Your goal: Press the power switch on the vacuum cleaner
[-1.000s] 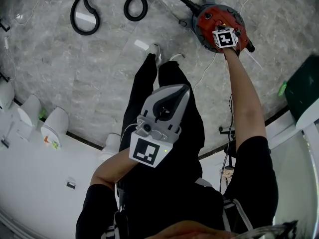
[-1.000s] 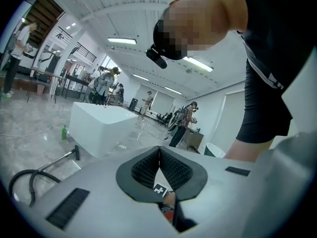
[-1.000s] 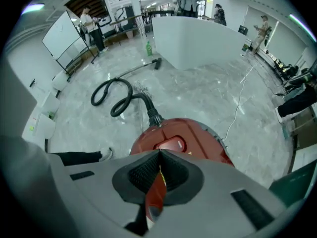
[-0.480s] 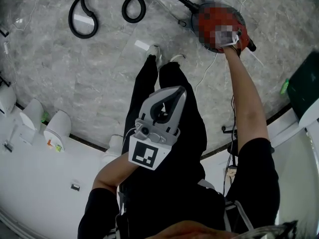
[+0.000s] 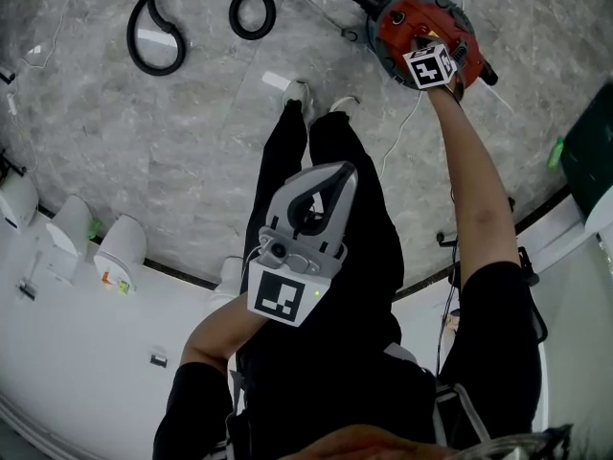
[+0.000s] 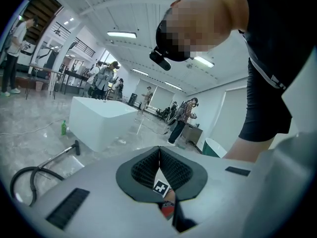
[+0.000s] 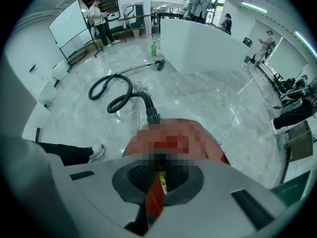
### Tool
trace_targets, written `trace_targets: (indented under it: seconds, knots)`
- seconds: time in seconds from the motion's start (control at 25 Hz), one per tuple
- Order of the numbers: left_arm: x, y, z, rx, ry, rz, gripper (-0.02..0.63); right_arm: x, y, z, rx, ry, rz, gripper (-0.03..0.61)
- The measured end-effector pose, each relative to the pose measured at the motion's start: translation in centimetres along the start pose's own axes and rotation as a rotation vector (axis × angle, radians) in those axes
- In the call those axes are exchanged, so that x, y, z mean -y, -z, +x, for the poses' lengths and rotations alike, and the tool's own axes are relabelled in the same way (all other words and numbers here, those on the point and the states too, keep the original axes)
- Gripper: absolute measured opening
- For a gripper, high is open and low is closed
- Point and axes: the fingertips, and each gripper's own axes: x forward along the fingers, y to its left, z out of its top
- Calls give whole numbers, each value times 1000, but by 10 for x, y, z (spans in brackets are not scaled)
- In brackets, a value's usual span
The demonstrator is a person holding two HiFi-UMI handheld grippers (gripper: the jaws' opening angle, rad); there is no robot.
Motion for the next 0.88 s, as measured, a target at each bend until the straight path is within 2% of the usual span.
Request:
trace_targets:
  seconds: [0.2,0.44,0.6,0.88]
  knots:
    - [-1,-4,-2,11,-10,22,20,-1,-2,-2,-22,-56,-31,20]
    - [3,-12,-9,23,1,39,20,0,0,-3,0,-70,61,18]
    - [2,-14,-15,21,20,59,20,1,2,-8,10,-57,97,18]
    - [13,-24,-30,22,47,51,20,-7,-11,-50,110,-12,160,18]
